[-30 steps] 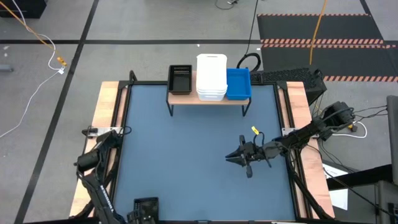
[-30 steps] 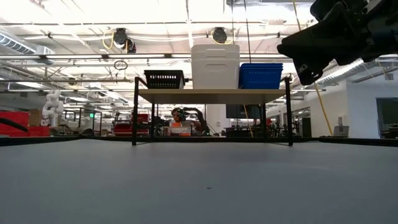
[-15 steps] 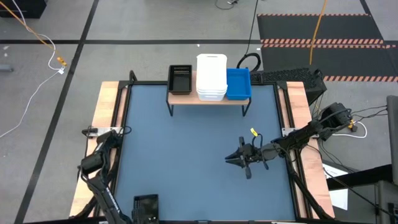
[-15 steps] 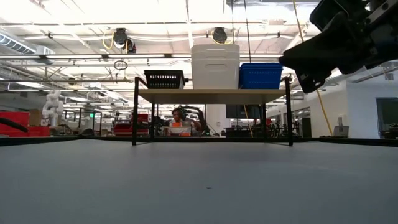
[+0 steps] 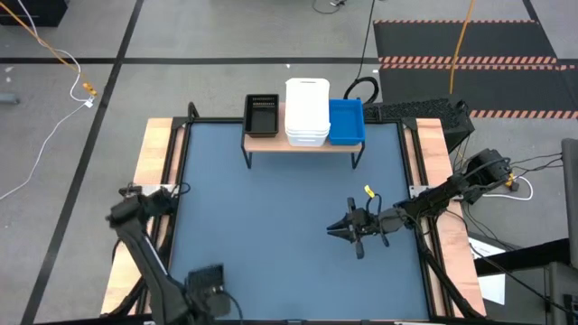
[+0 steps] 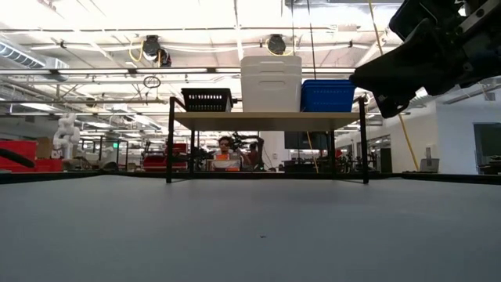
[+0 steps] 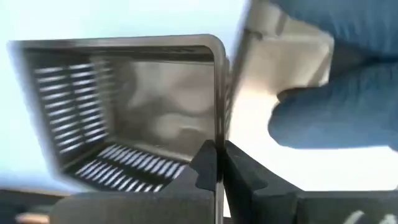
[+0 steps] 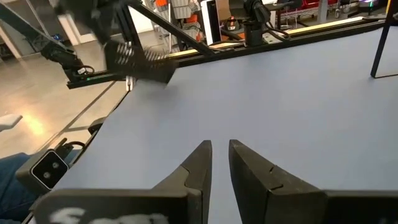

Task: Stack baskets on shelf by color
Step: Stack the right black bin on top of the other black bins on the shelf

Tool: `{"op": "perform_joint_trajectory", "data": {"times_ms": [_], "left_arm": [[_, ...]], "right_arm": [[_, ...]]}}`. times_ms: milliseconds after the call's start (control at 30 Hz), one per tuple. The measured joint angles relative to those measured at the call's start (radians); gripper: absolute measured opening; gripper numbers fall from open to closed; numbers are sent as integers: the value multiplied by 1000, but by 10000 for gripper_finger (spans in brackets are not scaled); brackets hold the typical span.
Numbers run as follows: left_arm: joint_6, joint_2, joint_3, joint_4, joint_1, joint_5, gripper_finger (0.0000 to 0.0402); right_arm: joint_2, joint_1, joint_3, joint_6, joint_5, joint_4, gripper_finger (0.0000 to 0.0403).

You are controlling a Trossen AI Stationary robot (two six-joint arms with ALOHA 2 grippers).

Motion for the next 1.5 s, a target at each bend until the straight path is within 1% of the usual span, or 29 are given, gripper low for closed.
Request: {"op": "perform_joint_trajectory", "data": {"times_ms": [100,267,300,367,433,600,667,767,833,967,1033,1067,1133,1200,1333,1433,1500], "left_arm": [[16,-71,0,-81,19,-68,9],[176,-180,0,-268,96,-180,7],[223,-200,-1,-277,123,-214,9],[363,-243,-3,-245,178,-283,12],[467,-284,2,-240,234,-357,11],[674,-351,32,-262,401,-378,7],[764,-369,65,-266,458,-386,10],[902,-390,124,-266,536,-429,14],[1007,-390,176,-262,590,-490,11],[1203,-390,268,-246,700,-669,7],[1267,-392,287,-195,770,-739,9],[1294,-392,288,-165,810,-757,12],[1338,-388,288,-111,886,-759,15],[1383,-378,287,-87,963,-729,12],[1483,-332,288,-81,1106,-641,8],[1553,-294,286,-81,1194,-616,17],[1584,-270,287,-81,1247,-600,16]], "right_arm": [[0,0,0,5,-1,-10,47],[0,0,0,9,2,-24,47],[0,0,0,13,2,-23,47],[0,0,0,22,2,-23,47],[0,0,0,25,2,-24,47],[0,0,0,25,2,-45,47],[0,0,0,25,4,-54,47],[0,-1,0,24,5,-52,47],[0,-1,0,26,5,-57,47],[0,-1,0,29,4,-59,47],[0,-1,0,32,4,-59,47],[0,-1,0,36,4,-59,47],[0,-1,0,47,3,-59,47],[0,-1,0,51,-1,-60,47],[0,-1,0,52,-2,-83,47],[0,-1,0,63,-2,-111,47],[0,-1,0,77,-2,-133,47]]}}
